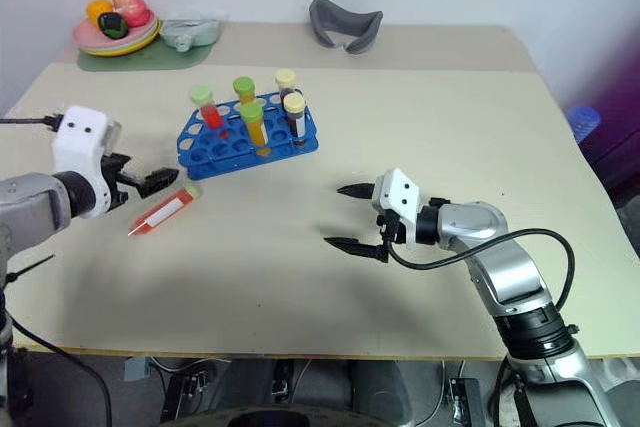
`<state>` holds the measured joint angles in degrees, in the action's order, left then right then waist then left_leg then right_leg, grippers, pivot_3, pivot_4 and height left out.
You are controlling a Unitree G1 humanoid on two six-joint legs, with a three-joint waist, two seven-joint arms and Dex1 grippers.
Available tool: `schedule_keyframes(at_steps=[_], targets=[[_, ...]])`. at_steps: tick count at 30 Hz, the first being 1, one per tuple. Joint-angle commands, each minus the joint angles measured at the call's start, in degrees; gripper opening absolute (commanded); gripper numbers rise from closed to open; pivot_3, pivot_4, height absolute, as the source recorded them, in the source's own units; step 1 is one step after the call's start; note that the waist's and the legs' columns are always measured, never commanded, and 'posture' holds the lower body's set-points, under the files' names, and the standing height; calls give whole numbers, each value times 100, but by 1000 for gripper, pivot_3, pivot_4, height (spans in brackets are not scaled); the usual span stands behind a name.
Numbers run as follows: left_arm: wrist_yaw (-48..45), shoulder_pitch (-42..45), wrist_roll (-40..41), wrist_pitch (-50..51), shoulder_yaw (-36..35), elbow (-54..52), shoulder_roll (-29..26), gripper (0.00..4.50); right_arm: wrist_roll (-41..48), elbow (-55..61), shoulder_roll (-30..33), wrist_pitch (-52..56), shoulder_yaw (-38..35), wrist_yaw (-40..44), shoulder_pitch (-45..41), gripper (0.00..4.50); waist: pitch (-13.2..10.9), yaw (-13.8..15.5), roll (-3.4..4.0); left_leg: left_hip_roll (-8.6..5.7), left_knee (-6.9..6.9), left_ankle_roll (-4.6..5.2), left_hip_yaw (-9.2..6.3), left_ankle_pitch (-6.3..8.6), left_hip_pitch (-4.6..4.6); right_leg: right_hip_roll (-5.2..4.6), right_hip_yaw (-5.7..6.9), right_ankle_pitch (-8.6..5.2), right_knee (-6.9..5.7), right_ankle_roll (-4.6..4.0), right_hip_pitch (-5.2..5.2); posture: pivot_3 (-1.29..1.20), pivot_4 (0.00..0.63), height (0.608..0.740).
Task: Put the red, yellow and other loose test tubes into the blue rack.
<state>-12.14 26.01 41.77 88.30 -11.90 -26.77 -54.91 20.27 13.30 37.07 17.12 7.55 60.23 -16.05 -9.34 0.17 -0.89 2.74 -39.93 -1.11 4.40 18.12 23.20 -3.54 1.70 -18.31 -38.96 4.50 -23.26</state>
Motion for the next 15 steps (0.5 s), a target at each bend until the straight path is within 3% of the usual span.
schedule_keyframes(at_steps=[1, 9, 15], targets=[[-380, 361, -17, 405, 660, 325, -216, 4470, -23, 146, 48, -119, -67, 32, 14, 4500, 2, -2, 4, -1, 3, 0, 5, 0, -4, -1, -1, 0, 0, 0, 0, 0, 150, 735], [-1437, 1082, -633, -435, 2389, 1196, -727, 4470, -98, 299, 100, -164, -55, 55, 178, 4500, -4, 54, -5, -2, -5, -1, 6, 0, 1, -1, 0, 0, 0, 0, -1, 0, 150, 735], [-2239, 1571, -1304, -1179, 3327, 1826, -727, 4470, -87, 476, 48, -113, -61, -79, 347, 4500, -4, 52, -5, -4, -6, 0, 10, 0, 4, 0, 0, 0, 1, 0, -4, 0, 150, 735]])
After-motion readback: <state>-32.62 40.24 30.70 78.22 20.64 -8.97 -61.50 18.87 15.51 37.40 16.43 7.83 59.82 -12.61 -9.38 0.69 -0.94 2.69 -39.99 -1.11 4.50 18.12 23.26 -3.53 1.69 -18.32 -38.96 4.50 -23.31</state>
